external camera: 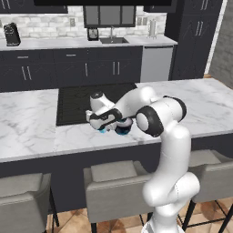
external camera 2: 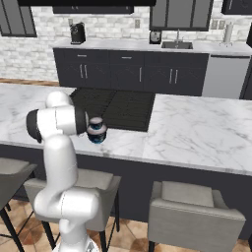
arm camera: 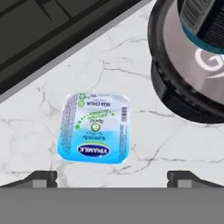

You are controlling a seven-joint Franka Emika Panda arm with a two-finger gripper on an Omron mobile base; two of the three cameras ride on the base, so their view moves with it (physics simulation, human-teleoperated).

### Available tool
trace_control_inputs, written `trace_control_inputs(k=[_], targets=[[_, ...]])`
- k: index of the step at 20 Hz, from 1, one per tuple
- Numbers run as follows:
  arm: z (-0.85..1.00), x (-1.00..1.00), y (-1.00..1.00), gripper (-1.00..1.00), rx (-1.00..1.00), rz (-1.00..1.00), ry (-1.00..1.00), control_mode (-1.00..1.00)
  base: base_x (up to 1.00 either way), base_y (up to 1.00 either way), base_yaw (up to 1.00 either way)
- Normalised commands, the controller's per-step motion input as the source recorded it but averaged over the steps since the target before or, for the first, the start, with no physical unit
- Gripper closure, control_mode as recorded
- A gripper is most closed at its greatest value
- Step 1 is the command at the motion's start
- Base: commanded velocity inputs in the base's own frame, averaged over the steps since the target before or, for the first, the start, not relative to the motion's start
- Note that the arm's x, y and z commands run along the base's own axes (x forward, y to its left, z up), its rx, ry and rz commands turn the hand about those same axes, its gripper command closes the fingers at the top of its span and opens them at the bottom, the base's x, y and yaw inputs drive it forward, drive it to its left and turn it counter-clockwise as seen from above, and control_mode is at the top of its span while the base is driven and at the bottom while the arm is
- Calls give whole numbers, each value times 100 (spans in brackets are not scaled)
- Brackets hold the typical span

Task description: Stack the yogurt containers by placing the smaller containers on top of the larger containers.

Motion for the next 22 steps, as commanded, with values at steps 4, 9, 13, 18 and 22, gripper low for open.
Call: trace_control_inputs(k=[4, 9, 13, 18, 22], targets=[[0, 32, 9, -100, -1, 0, 2, -100, 0, 0, 0], [-1, 27, 6, -100, -1, 0, 6, -100, 0, 0, 0], [-8, 23, 3, -100, -3, 0, 10, -100, 0, 0, 0], [-9, 15, 0, -100, -2, 0, 10, -100, 0, 0, 0], [-11, 5, 0, -100, -2, 0, 7, -100, 0, 0, 0]])
